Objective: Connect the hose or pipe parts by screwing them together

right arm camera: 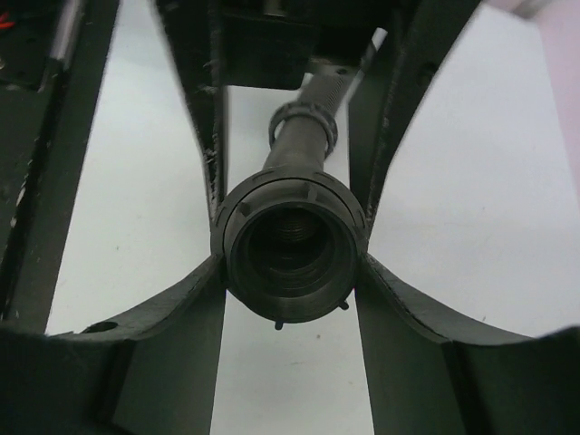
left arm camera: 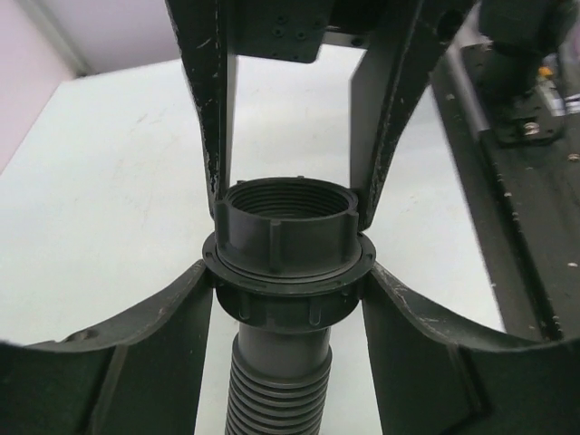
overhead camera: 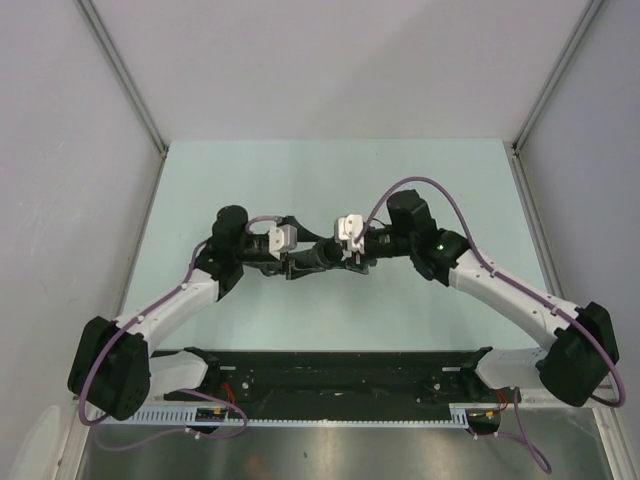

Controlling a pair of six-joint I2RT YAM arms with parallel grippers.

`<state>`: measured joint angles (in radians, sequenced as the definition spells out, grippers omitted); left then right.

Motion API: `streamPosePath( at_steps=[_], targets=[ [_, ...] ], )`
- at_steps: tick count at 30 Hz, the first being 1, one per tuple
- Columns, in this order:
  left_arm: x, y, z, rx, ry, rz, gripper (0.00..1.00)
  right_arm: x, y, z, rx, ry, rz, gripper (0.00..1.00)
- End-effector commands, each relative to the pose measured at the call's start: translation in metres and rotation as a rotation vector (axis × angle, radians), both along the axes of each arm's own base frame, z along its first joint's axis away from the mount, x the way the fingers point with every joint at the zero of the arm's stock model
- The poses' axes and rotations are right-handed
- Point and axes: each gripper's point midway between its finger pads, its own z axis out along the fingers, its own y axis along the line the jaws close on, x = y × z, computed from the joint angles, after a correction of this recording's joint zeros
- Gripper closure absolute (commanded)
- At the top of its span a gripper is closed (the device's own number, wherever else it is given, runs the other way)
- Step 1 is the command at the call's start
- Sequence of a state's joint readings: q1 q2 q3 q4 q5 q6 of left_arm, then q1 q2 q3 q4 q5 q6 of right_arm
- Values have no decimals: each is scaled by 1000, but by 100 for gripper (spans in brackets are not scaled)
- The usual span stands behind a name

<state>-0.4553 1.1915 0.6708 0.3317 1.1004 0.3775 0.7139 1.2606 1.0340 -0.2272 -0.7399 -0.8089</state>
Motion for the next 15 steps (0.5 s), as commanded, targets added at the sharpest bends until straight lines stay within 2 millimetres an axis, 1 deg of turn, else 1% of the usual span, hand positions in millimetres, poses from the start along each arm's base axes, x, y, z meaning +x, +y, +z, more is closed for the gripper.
streamPosePath(
  at_steps=[1,2,3,4,5,6,7,8,9,10,11,12,13,14,15],
  targets=[
    [42,-2,37,-32,-201,177,100,2,46,22,153,306,-166,62],
    [49,-1,36,-25,-214,218,100,13,50,26,192,334,-228,62],
    [53,0,36,-19,-224,245,100,13,54,25,222,466,-283,63],
    [55,-1,37,-13,-251,260,99,19,59,30,265,505,-314,63],
    [62,2,35,0,-263,310,100,24,61,32,298,561,-364,63],
    [65,2,35,6,-276,332,99,26,63,35,324,608,-393,63],
    [68,2,34,15,-299,350,100,24,66,38,358,701,-426,63],
    [71,3,33,20,-310,371,100,34,64,42,401,721,-495,62],
    [76,5,34,26,-322,406,100,41,62,41,426,765,-561,61],
    [77,5,36,24,-337,419,100,45,59,39,467,905,-647,61],
    [79,5,37,19,-348,435,100,55,54,38,503,941,-712,60],
    [84,8,38,22,-359,472,100,56,54,38,523,991,-731,60],
    [84,6,40,21,-376,475,99,57,55,43,561,1069,-746,60],
    [86,5,39,27,-387,491,100,58,56,43,581,1113,-761,57],
    [91,7,39,42,-401,533,100,58,58,45,598,1151,-758,56]
  ],
)
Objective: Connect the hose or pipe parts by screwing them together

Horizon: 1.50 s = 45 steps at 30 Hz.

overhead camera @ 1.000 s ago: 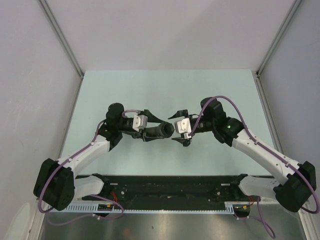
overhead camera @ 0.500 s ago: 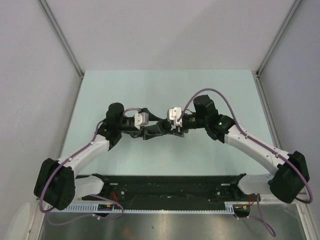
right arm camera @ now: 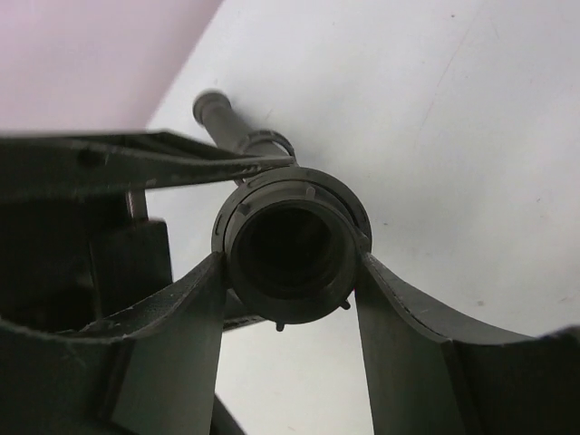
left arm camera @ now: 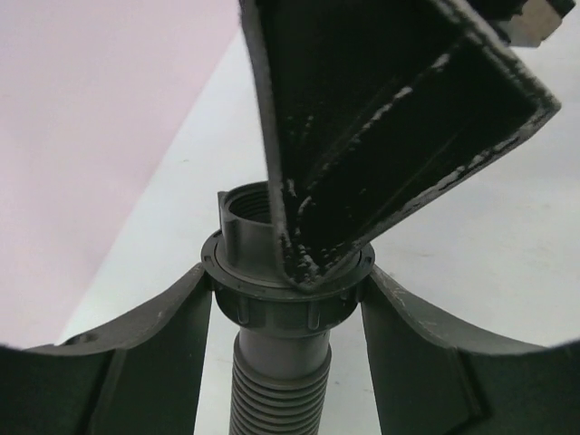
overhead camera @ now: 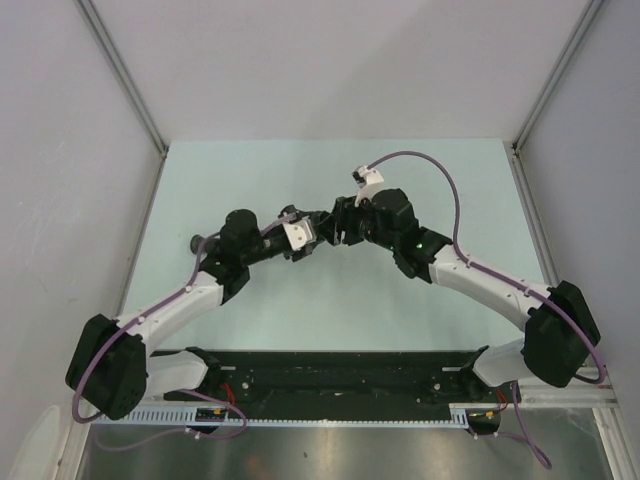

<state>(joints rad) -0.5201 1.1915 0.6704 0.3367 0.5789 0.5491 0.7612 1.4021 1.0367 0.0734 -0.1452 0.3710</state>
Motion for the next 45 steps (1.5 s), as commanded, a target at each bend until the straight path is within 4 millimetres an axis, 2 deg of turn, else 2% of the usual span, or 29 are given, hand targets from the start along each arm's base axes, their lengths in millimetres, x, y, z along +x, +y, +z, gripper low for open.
streamPosePath(
  at_steps=[1,4,7,8,10,11,14,18,20,21,22,25,26,27,28,29,30,31,32,33,35,37,41,45],
  targets=[
    [17,-12,46,-31,-227,97,100,-16,41,60,389,212,-28,56],
    [20,-14,43,-14,-236,122,100,-14,47,63,476,312,-48,50],
    [22,-11,37,-2,-232,138,100,-10,44,61,493,347,-76,37],
    [22,-10,36,1,-233,144,99,-7,41,59,483,338,-96,28],
    [23,-9,35,1,-229,150,100,-6,34,57,455,324,-112,18],
    [22,-8,34,1,-227,149,100,-4,30,53,439,316,-129,1],
    [21,-6,32,-10,-207,151,100,1,13,47,399,289,-160,0],
    [8,-9,29,-22,-198,89,100,11,-20,37,318,214,-202,0],
    [2,-9,30,-31,-200,59,100,16,-40,43,262,106,-162,0],
    [2,-6,32,-37,-201,61,100,17,-47,40,228,82,-150,0],
    [0,-6,35,-42,-207,54,100,24,-63,45,186,12,-144,0],
    [-6,-6,41,-74,-188,3,100,25,-77,52,146,-67,-92,0],
    [-8,-6,43,-84,-183,-13,100,26,-83,56,97,-154,-61,1],
    [-14,-8,44,-97,-167,-54,100,25,-83,60,63,-231,-8,0],
    [-17,-9,45,-105,-162,-77,100,12,-74,59,37,-285,110,0],
    [-22,-10,45,-110,-153,-110,100,10,-72,56,-48,-416,201,0],
    [-27,-11,46,-119,-139,-145,100,2,-70,50,-88,-462,284,0],
    [-30,-11,46,-124,-131,-165,100,-18,-61,45,-98,-516,434,0],
    [-33,-11,46,-131,-114,-181,100,-26,-60,42,-195,-705,549,0],
    [-39,-12,46,-135,-102,-221,100,-42,-61,26,-237,-696,627,0],
    [-44,-12,44,-136,-84,-250,100,-58,-56,19,-298,-799,711,0],
    [-49,-13,41,-132,-61,-287,100,-65,-53,21,-350,-915,760,0],
    [-61,-18,37,-133,2,-374,100,-66,-41,29,-365,-1012,782,0],
    [-71,-21,33,-131,37,-438,100,-66,-34,26,-396,-1049,822,0]
  ],
)
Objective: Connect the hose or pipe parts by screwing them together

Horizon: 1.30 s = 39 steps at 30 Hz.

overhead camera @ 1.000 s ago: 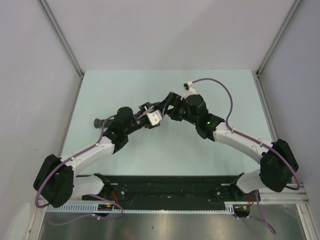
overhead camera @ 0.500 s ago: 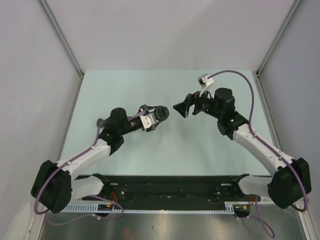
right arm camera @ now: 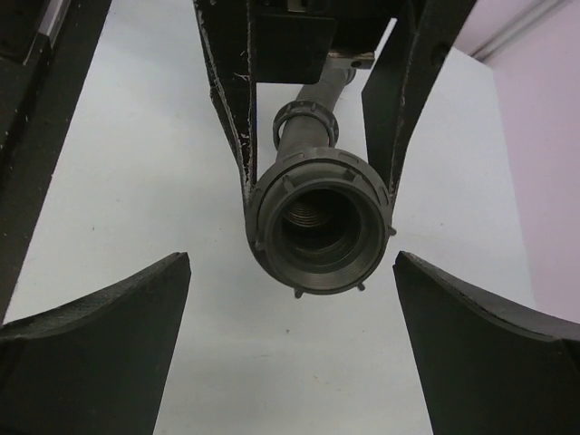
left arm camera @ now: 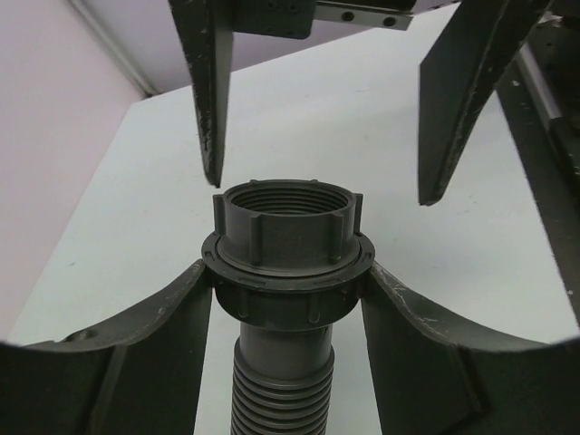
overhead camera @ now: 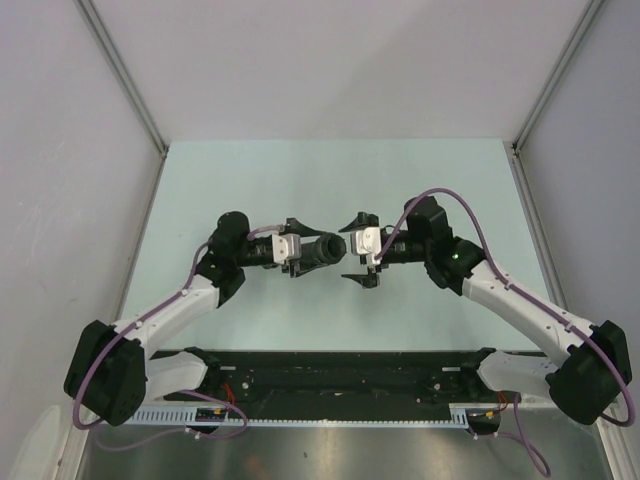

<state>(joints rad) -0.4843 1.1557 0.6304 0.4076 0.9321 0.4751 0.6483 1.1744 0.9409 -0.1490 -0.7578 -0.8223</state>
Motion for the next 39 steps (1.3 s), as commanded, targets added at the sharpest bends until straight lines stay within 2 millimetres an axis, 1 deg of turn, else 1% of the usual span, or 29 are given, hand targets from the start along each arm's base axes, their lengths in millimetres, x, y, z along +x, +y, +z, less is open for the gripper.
streamPosePath(
  at_steps=[1,5,7,8,11,12,14,16,17,18,19,20,21,22,23,24,25,26,27,28,29,30,31,32,35,37,38,39],
  targets=[
    [-19,-6,20,-32,-1,-137,100,0,8,12,-19,-162,85,0],
    [-24,-7,18,-27,9,-169,100,4,13,11,-32,-177,76,4],
    [-25,-7,18,-25,12,-177,100,5,15,10,-32,-176,75,8],
    [-24,-7,17,-22,15,-176,100,4,17,11,-26,-179,81,11],
    [-23,-7,14,-16,22,-176,100,1,20,14,-5,-165,99,24],
    [-20,-7,14,-13,17,-158,100,-1,20,15,0,-163,111,30],
    [-15,-6,13,-7,2,-130,100,-6,22,17,18,-134,128,36],
    [-7,-5,12,1,-15,-86,100,-8,24,18,31,-105,135,38],
    [-3,-3,13,4,-25,-65,100,-6,27,21,49,-97,125,37],
    [-1,-3,12,7,-33,-53,100,-7,30,23,70,-21,97,44],
    [6,-2,12,15,-52,-14,100,-7,33,25,89,24,79,47],
    [10,-1,12,19,-64,5,100,-3,39,35,130,32,52,51],
    [15,0,14,22,-77,32,100,-9,47,33,151,158,27,58],
    [24,2,13,34,-100,80,100,-6,52,40,189,183,4,61],
    [27,1,13,42,-111,101,100,1,55,39,205,221,-54,62],
    [32,2,15,46,-126,126,100,-5,65,37,227,332,-88,62],
    [39,3,15,57,-149,168,100,1,70,44,271,353,-131,62],
    [43,3,14,66,-159,189,100,11,72,45,303,390,-214,62],
    [46,3,15,72,-172,207,100,10,77,45,323,426,-245,62],
    [49,1,15,82,-197,226,100,13,82,45,364,515,-301,62],
    [58,5,14,96,-206,280,100,27,79,44,404,547,-408,63],
    [61,6,13,101,-213,300,100,32,78,42,427,594,-460,67],
    [64,6,16,92,-223,314,100,33,82,36,451,689,-501,71],
    [67,9,17,90,-226,339,100,37,82,33,460,710,-529,77],
    [74,14,19,80,-236,394,100,42,85,15,457,784,-600,79],
    [78,17,20,76,-244,429,100,51,79,6,476,829,-693,78],
    [80,19,21,75,-250,444,100,52,78,4,507,906,-732,74],
    [83,23,19,80,-250,474,100,51,78,4,515,937,-739,71]
  ],
)
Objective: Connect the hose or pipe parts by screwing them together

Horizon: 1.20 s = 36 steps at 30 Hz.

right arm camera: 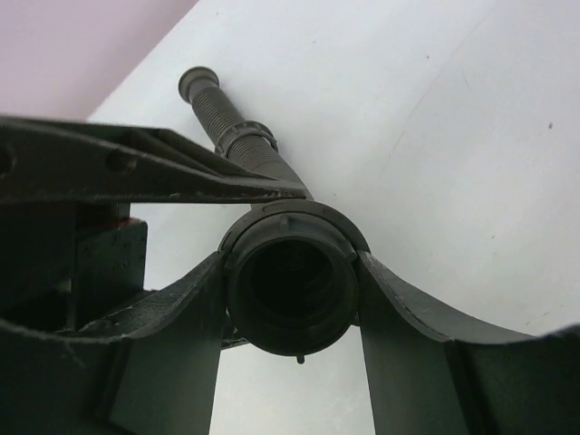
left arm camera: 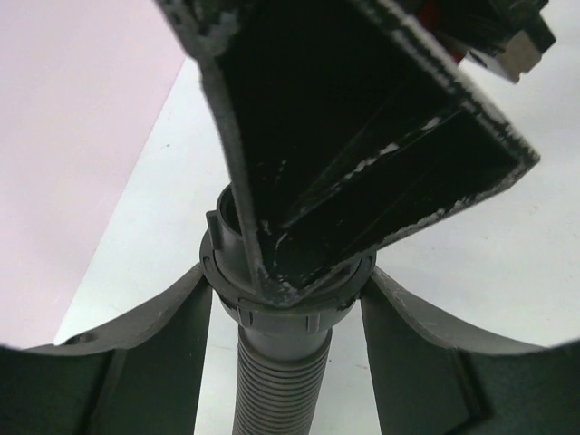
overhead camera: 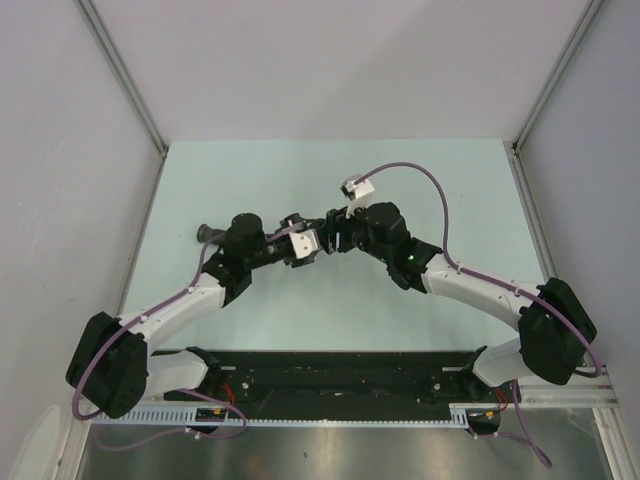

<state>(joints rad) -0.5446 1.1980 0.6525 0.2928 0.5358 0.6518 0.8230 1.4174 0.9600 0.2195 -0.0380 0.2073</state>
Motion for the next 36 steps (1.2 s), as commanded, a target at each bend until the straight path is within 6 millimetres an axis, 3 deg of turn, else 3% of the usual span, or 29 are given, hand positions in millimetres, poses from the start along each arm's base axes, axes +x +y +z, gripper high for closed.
streamPosePath(
  at_steps=[1,4,5,7,8,9,14,22,29,31,34,36],
  targets=[
    [32,8,55,-88,-199,159,100,-13,28,32,260,182,-71,68],
    [32,8,51,-84,-195,158,100,-8,21,37,270,170,-106,54],
    [31,8,49,-82,-193,154,100,-6,15,43,275,157,-120,42],
    [28,9,45,-78,-187,150,100,-1,3,41,246,154,-148,29],
    [27,9,42,-74,-183,148,100,6,-7,42,242,151,-177,6],
    [26,9,38,-69,-175,143,100,6,-15,48,238,138,-186,0],
    [28,12,28,-47,-165,153,100,13,-50,49,165,112,-243,0],
    [55,19,-9,41,-105,198,100,28,-139,41,225,198,-478,0],
    [72,9,-53,100,-1,201,99,33,-171,41,199,192,-502,0],
    [74,6,-63,123,20,210,99,31,-169,38,192,206,-475,0],
    [76,1,-62,114,31,201,91,32,-169,32,181,219,-468,0],
    [78,-2,-63,120,50,201,79,34,-169,31,180,219,-464,0]
  ],
)
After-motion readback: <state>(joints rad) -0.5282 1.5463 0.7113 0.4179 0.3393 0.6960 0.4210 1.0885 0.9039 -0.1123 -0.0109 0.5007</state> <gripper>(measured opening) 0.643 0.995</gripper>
